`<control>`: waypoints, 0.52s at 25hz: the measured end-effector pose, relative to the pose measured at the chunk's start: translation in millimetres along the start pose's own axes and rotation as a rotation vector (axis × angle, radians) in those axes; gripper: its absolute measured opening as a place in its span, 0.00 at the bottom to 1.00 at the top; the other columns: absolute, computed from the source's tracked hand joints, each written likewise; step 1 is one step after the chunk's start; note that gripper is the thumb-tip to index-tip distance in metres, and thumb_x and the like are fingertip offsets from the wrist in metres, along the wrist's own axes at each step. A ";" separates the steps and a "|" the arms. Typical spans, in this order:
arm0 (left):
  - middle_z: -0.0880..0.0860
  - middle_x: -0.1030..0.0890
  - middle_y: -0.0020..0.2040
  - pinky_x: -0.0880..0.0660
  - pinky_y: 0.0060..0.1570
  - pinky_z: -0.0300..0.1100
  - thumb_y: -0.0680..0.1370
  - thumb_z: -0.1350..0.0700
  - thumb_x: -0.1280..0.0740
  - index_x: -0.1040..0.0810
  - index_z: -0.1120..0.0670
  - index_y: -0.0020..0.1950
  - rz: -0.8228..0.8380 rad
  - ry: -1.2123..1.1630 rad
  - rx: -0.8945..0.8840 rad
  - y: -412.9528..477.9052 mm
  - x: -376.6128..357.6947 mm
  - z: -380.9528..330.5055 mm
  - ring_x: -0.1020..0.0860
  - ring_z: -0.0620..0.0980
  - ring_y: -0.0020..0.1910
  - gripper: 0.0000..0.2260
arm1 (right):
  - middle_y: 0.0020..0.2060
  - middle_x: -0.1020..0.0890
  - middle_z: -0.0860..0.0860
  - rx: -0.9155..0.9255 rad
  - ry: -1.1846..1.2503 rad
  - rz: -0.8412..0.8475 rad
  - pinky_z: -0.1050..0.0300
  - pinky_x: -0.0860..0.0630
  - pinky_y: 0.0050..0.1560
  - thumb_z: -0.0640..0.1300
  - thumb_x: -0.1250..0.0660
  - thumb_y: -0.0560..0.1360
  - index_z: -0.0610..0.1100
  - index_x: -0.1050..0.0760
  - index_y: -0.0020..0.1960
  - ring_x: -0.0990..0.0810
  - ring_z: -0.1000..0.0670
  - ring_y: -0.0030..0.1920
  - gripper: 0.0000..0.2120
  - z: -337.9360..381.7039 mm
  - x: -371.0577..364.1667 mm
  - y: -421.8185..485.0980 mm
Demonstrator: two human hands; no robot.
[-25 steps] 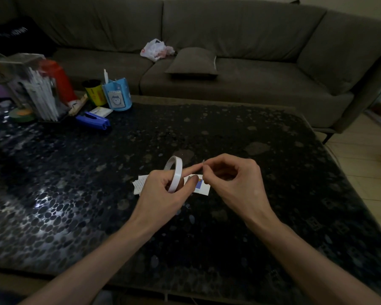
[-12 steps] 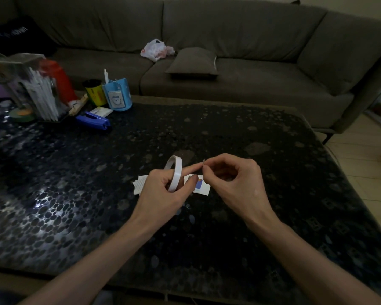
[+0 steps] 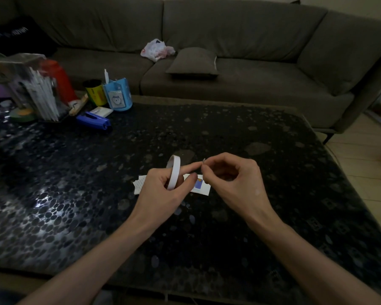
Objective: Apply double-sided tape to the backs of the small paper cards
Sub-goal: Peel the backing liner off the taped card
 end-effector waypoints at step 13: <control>0.72 0.18 0.44 0.23 0.51 0.69 0.82 0.58 0.30 0.14 0.43 0.60 0.045 -0.058 0.040 1.9 -5.1 0.5 0.21 0.75 0.45 0.13 | 0.41 0.14 0.58 -0.038 0.042 -0.040 0.67 0.19 0.47 0.42 0.26 0.76 0.51 0.17 0.47 0.14 0.59 0.44 0.05 -3.4 0.8 2.2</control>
Point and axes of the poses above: each hand's wrist, its own y-axis towards the middle knuckle, its own x-axis out of the back of the hand, z = x × y, the point moved 6 cm from there along y, towards the middle knuckle
